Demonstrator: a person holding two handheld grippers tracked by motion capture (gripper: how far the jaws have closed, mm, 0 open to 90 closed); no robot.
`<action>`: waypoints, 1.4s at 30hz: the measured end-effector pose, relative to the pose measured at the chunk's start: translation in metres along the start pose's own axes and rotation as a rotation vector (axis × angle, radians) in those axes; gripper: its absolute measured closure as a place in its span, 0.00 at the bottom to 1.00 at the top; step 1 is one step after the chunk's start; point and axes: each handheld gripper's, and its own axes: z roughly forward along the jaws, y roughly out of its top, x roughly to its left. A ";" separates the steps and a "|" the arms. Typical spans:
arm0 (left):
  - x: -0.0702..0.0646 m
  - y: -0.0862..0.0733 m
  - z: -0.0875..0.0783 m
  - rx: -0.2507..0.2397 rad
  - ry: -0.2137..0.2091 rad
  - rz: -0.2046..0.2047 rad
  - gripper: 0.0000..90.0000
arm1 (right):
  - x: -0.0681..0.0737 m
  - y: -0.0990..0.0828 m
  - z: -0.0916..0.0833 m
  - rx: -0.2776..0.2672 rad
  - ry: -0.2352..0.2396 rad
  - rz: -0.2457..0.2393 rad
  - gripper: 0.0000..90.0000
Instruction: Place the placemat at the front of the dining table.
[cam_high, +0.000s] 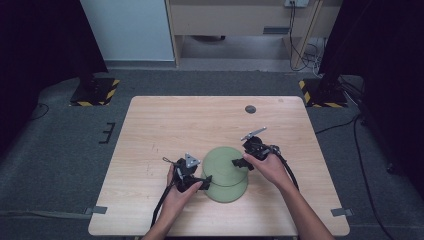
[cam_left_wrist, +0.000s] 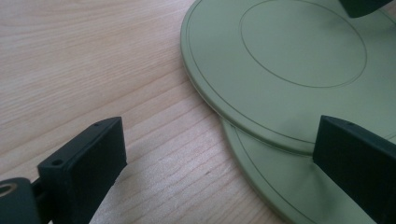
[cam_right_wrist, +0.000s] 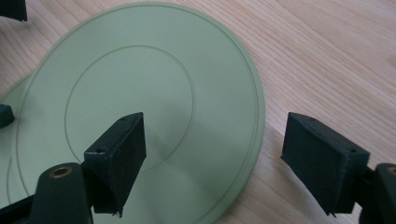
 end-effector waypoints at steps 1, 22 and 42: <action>0.000 0.001 -0.001 -0.008 0.002 -0.003 0.02 | -0.001 0.001 0.002 -0.004 0.025 0.014 0.24; 0.000 0.001 0.003 -0.009 0.009 -0.029 0.02 | -0.005 0.009 0.011 0.001 0.084 0.055 0.26; 0.001 -0.001 0.007 -0.018 0.002 -0.063 0.00 | 0.002 0.009 -0.021 -0.137 0.051 0.064 0.63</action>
